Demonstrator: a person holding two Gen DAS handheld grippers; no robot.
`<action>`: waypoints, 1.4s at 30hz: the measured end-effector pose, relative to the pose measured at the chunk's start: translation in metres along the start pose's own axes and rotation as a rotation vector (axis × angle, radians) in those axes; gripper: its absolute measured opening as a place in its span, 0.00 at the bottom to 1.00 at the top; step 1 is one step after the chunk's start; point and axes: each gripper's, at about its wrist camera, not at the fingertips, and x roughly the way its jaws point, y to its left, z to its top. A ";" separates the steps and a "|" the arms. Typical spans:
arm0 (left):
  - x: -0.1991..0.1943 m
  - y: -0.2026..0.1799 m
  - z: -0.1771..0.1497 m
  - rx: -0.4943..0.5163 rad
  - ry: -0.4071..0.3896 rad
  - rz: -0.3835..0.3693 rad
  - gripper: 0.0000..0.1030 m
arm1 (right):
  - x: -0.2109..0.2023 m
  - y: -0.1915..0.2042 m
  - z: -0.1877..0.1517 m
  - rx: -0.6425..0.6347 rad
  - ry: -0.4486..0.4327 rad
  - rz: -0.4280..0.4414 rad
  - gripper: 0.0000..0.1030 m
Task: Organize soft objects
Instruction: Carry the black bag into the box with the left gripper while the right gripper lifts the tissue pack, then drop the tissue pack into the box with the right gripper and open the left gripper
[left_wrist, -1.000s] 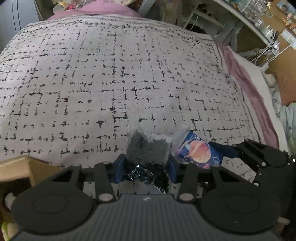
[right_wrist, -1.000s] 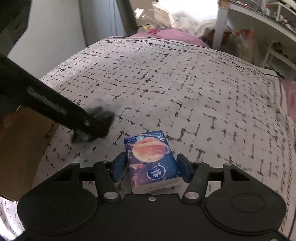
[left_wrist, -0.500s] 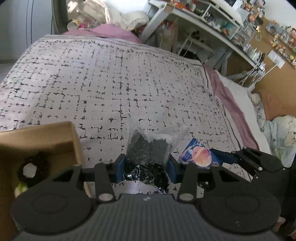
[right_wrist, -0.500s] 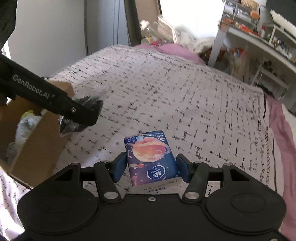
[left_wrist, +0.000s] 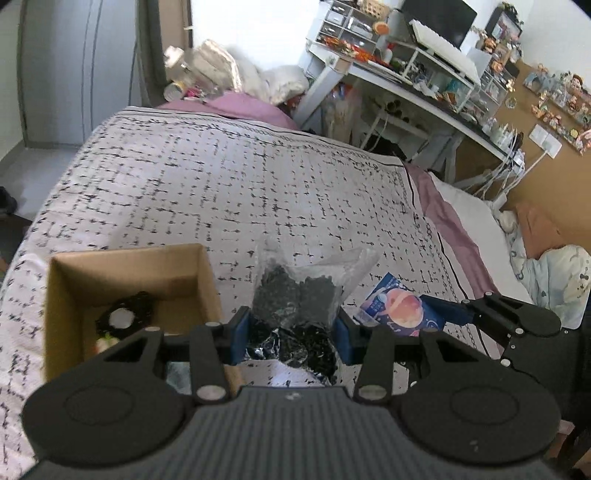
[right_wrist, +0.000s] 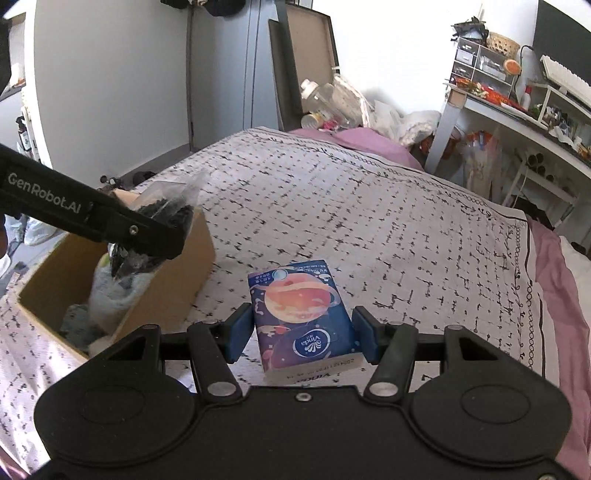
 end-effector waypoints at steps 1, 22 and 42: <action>-0.005 0.002 -0.001 -0.008 -0.005 0.004 0.43 | -0.002 0.001 0.001 0.005 -0.005 0.004 0.55; -0.056 0.071 -0.012 -0.090 -0.066 0.158 0.43 | -0.020 0.047 0.028 -0.048 -0.081 0.042 0.55; -0.045 0.110 -0.033 -0.140 -0.030 0.174 0.64 | 0.028 0.106 0.056 -0.184 -0.048 0.091 0.55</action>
